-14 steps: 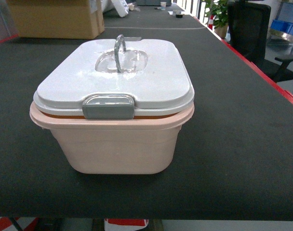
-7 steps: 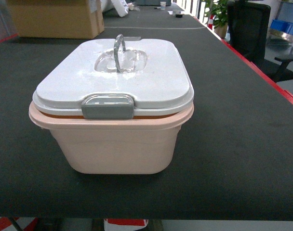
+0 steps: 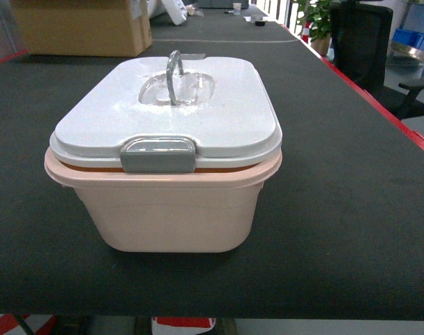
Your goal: Pick capacitor and pack into box
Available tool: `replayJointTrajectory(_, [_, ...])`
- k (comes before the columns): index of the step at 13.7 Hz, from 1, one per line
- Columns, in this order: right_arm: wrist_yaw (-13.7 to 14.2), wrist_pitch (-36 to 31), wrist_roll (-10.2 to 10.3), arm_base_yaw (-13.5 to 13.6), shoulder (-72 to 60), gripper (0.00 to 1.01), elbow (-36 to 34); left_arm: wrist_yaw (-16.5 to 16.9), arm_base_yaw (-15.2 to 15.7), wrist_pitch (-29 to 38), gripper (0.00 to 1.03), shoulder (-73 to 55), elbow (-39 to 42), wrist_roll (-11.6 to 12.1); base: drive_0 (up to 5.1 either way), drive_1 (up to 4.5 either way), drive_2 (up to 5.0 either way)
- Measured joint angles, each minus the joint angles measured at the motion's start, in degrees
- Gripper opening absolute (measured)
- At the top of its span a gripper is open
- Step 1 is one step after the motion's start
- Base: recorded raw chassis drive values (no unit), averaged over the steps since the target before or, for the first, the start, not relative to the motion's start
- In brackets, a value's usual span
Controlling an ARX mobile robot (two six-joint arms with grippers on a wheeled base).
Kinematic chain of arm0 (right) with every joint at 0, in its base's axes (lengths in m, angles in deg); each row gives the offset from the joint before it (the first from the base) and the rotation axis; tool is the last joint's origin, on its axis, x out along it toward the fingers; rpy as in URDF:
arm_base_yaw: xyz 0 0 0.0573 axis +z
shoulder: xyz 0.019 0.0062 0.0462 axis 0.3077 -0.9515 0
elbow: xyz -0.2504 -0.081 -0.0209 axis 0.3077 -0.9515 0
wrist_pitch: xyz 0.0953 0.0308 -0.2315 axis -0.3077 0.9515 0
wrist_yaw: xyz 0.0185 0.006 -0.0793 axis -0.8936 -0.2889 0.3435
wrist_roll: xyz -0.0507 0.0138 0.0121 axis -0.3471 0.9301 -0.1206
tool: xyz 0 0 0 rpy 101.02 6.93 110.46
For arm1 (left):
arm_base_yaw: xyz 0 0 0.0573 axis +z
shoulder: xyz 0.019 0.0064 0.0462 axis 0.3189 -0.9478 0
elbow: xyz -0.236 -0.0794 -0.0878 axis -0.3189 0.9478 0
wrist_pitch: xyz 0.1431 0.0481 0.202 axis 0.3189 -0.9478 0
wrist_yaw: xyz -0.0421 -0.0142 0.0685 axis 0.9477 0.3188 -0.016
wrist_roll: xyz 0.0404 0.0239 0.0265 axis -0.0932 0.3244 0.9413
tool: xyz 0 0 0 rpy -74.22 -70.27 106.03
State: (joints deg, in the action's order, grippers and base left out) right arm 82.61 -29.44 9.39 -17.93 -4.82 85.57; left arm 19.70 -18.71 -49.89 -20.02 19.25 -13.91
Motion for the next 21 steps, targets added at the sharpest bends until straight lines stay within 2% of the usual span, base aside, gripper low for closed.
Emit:
replayJointTrajectory(2, [0.00, 0.00, -0.02, 0.00, 0.00, 0.98, 0.00, 0.00, 0.00, 0.00, 0.97, 0.00, 0.00, 0.00, 0.0, 0.00, 0.0])
replayJointTrajectory(21, [0.00, 0.00, 0.00, 0.00, 0.00, 0.98, 0.00, 0.00, 0.00, 0.00, 0.98, 0.00, 0.00, 0.04, 0.0, 0.00, 0.0])
